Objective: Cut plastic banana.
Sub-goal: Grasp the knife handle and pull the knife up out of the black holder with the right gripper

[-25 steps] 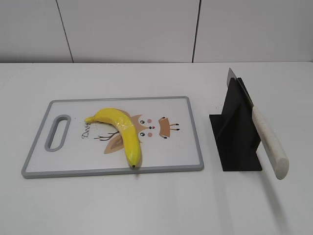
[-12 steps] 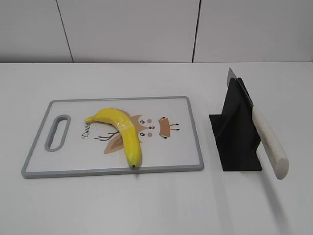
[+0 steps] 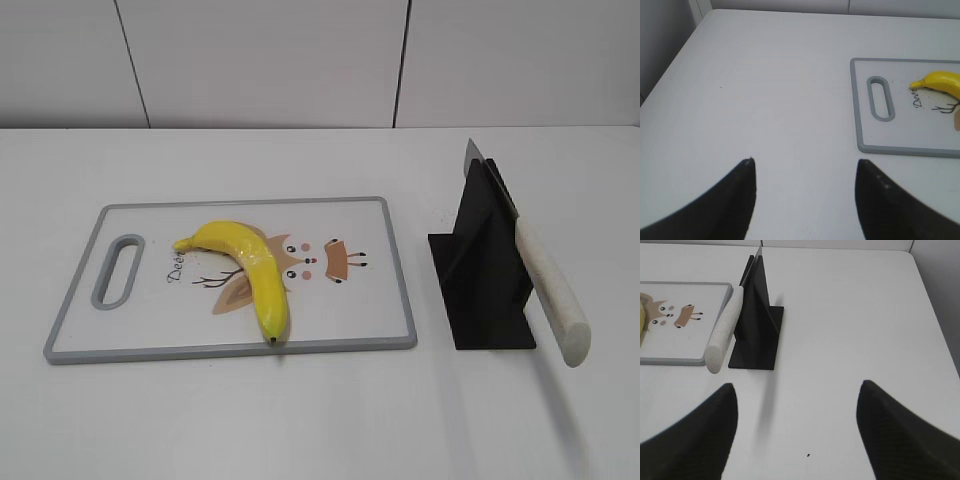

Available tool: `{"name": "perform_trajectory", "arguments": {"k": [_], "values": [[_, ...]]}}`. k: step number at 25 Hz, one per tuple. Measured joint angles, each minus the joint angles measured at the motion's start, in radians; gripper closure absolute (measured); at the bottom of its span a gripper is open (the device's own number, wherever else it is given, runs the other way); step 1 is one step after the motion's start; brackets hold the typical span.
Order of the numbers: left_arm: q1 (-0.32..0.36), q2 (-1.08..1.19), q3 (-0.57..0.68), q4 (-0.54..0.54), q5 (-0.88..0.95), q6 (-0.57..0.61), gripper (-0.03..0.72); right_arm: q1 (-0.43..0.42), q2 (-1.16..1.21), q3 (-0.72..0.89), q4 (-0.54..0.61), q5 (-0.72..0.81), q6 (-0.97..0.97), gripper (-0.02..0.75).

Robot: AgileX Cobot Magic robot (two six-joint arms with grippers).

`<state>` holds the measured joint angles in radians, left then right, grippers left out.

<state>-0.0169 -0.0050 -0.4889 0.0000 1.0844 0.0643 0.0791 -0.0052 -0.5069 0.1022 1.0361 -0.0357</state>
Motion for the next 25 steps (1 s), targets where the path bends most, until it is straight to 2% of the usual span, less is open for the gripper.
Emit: {"name": "perform_trajectory", "arguments": {"k": [25], "values": [[0.0,0.0,0.0,0.0,0.0,0.0,0.101,0.0,0.051,-0.017,0.002,-0.001,0.0,0.17]]}}
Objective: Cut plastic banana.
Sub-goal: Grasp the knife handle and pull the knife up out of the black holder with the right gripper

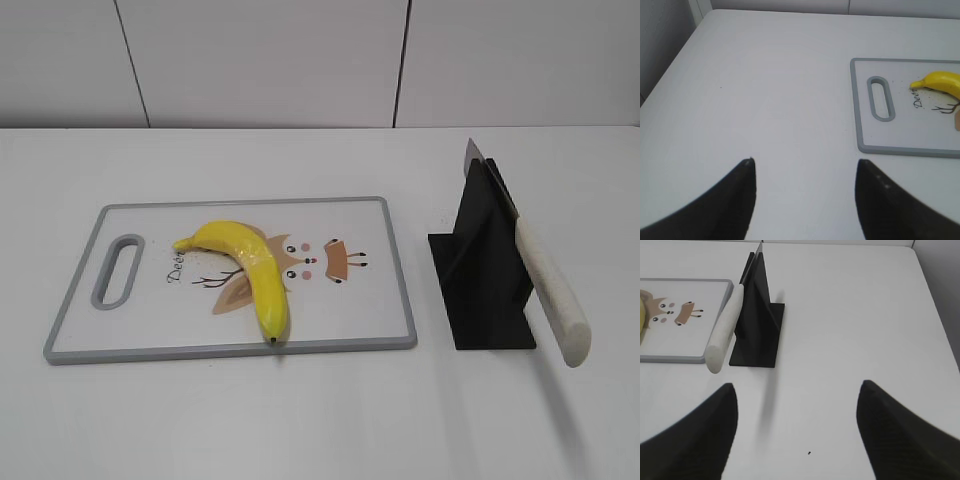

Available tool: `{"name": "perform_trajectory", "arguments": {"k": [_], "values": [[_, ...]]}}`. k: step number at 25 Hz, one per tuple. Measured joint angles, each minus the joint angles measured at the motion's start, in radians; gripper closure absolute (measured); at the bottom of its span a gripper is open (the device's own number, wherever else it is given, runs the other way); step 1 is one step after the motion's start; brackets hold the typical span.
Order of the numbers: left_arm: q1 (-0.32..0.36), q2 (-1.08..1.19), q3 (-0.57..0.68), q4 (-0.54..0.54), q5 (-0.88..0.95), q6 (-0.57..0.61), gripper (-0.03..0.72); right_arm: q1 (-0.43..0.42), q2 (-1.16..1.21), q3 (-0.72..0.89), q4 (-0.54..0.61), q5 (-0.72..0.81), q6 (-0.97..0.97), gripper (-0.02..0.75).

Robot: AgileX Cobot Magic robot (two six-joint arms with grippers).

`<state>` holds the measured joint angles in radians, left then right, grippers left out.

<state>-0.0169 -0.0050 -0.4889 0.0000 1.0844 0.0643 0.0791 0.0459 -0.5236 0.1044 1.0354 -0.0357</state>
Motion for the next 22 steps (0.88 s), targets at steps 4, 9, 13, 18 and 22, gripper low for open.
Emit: {"name": "perform_trajectory", "arguments": {"k": [4,9,13,18,22], "values": [[0.0,0.0,0.0,0.0,0.0,0.0,0.101,0.0,0.133,-0.046,0.0,-0.009,0.0,0.17],[0.0,0.0,0.0,0.0,0.0,0.0,0.101,0.0,0.341,-0.106,0.0,-0.028,0.001,0.17],[0.0,0.0,0.0,0.005,0.0,0.0,0.101,0.0,0.511,-0.136,0.001,-0.031,0.001,0.17],[0.0,0.0,0.0,0.005,0.0,0.0,0.101,0.003,0.696,-0.179,0.024,-0.035,0.0,0.17],[0.0,0.0,0.0,0.005,0.0,0.0,0.101,0.069,0.83,-0.236,0.026,-0.053,0.001,0.17]]}}
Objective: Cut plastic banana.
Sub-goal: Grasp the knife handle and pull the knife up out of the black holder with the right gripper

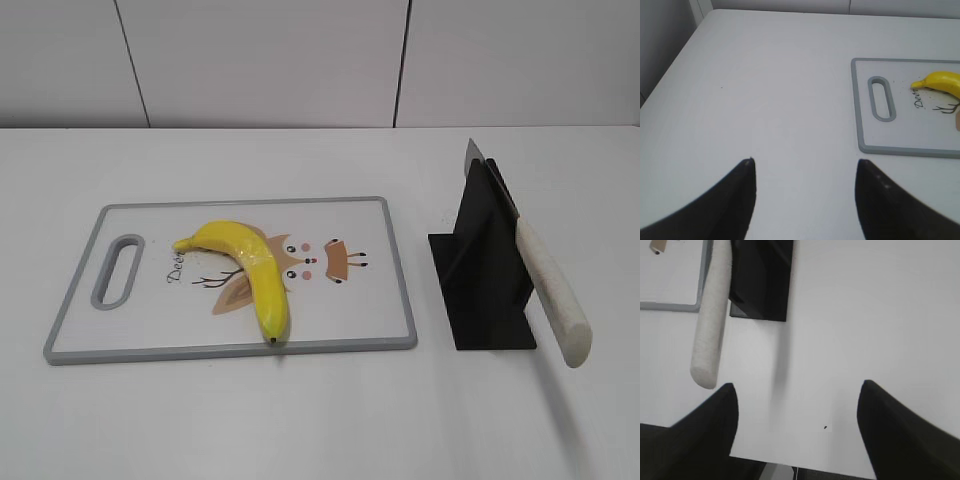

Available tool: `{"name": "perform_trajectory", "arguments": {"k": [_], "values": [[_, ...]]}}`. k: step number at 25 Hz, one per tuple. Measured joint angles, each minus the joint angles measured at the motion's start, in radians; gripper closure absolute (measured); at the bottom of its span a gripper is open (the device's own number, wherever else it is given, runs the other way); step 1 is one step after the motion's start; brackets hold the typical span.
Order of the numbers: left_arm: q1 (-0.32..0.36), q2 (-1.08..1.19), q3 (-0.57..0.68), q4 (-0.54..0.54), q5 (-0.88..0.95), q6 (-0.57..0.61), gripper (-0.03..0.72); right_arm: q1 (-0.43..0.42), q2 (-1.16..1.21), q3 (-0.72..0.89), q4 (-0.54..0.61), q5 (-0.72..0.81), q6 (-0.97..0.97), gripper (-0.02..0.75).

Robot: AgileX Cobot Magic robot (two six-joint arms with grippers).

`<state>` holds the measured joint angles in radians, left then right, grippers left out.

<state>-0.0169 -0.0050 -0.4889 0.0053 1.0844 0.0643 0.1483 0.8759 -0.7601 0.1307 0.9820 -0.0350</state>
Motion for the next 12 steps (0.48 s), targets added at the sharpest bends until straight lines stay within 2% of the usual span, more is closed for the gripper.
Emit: {"name": "perform_trajectory", "arguments": {"k": [6,12], "values": [[0.0,0.0,0.0,0.0,0.0,0.0,0.101,0.138,0.204,-0.135,0.03,0.009,0.0,0.17],[0.0,0.0,0.0,0.0,0.0,0.0,0.101,0.2,0.38,-0.216,0.102,-0.005,0.003,0.205]]}}
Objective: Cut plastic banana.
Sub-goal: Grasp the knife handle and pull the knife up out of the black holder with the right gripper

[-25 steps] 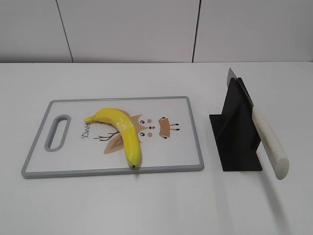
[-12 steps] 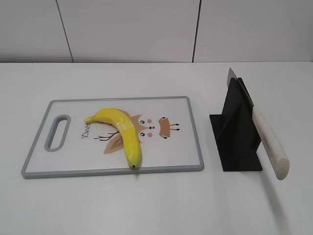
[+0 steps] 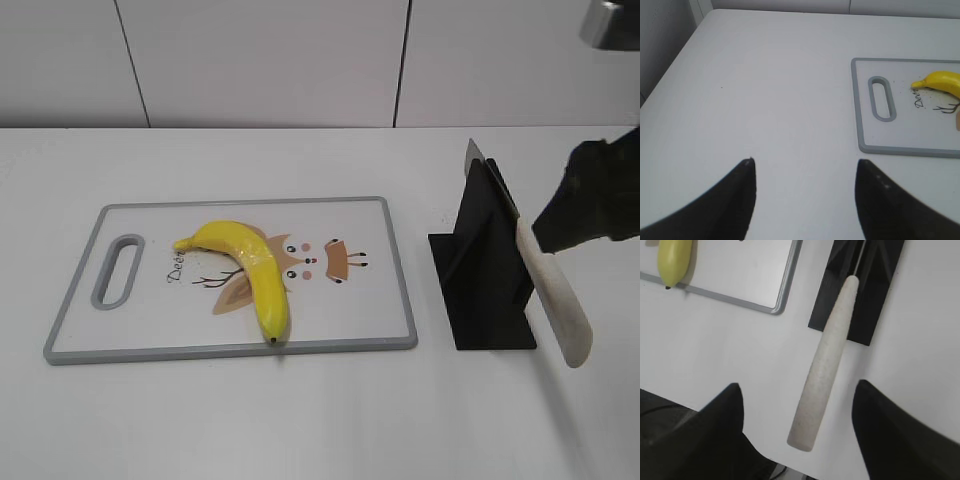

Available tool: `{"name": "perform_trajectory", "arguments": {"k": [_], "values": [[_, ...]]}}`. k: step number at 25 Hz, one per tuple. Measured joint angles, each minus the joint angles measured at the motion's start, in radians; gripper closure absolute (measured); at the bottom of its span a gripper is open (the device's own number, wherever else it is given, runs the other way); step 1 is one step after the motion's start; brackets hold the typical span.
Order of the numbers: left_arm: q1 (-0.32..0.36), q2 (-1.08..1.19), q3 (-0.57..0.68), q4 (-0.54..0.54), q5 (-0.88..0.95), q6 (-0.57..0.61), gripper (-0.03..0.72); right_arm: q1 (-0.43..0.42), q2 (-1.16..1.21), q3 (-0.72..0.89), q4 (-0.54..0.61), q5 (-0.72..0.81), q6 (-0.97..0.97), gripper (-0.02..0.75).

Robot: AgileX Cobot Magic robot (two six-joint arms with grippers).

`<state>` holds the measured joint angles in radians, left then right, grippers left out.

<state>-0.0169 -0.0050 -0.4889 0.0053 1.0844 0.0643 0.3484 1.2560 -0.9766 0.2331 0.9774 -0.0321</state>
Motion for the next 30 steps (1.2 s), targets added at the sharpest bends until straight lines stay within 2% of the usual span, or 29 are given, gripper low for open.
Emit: {"name": "perform_trajectory", "arguments": {"k": [5,11,20,23,24,26,27,30], "values": [[0.0,0.0,0.0,0.0,0.0,0.0,0.101,0.055,0.142,-0.011,-0.028,0.004,0.058,0.24],[0.0,0.0,0.0,0.0,0.0,0.0,0.101,0.062,0.241,-0.011,-0.132,0.011,0.202,0.242],[0.0,0.0,0.0,0.0,0.0,0.0,0.101,0.062,0.3,-0.011,-0.09,0.014,0.227,0.246],[0.0,0.0,0.0,0.0,0.0,0.0,0.101,0.062,0.3,-0.011,-0.088,0.021,0.237,0.33],[0.0,0.0,0.0,0.0,0.0,0.0,0.101,0.062,0.3,-0.011,-0.088,0.021,0.241,0.377],[0.0,0.0,0.0,0.0,0.0,0.0,0.101,0.062,0.3,-0.011,-0.081,0.023,0.253,0.524],[0.0,0.0,0.0,0.0,0.0,0.0,0.101,0.062,0.301,-0.011,-0.083,0.028,0.272,0.561],[0.001,0.0,0.0,0.0,0.0,0.0,0.101,0.061,0.301,-0.011,-0.08,0.028,0.286,0.559]]}}
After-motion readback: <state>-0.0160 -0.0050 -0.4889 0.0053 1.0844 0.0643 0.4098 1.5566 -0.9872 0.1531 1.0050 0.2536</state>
